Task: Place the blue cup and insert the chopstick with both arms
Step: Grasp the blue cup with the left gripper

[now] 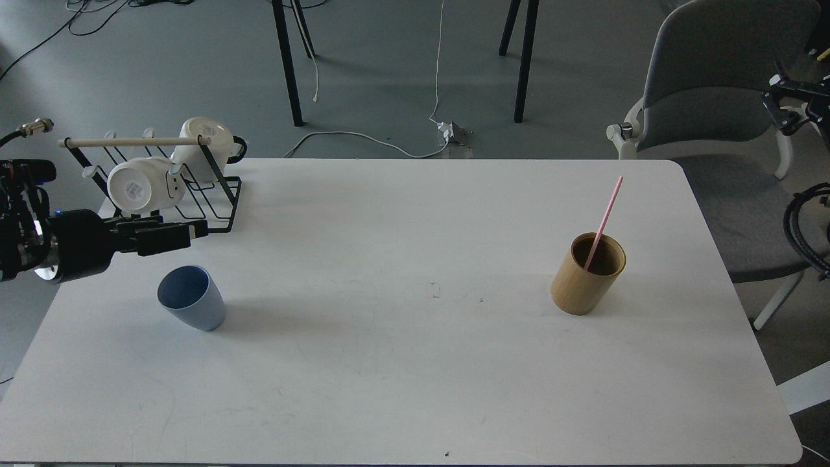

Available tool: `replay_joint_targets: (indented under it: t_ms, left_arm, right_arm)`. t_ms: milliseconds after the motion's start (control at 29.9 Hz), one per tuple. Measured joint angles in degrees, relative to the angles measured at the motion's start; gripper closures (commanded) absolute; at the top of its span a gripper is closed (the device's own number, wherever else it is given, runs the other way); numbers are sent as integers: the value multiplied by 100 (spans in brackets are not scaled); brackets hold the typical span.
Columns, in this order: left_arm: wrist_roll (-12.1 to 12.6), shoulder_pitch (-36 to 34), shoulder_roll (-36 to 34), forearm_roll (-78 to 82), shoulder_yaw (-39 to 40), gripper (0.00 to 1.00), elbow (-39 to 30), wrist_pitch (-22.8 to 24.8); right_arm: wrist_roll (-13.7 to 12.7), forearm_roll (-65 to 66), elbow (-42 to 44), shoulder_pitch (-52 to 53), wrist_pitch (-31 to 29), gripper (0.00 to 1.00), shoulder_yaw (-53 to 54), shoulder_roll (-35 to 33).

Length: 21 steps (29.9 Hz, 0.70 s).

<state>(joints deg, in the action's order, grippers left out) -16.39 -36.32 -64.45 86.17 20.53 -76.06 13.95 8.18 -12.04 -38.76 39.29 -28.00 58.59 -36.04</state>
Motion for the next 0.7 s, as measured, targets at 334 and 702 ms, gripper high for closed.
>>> replay_joint_targets:
  t_ms: [334,702]
  left_arm:
    - [-259,100,437,878,-422,23,1020,-666]
    - [-316,124,683,1077,-724,38,1465,-762]
  right_arm:
    - [0,0,1,-4,0,1,4,-39]
    - [0,0,-8,-1,0,1,4,-37]
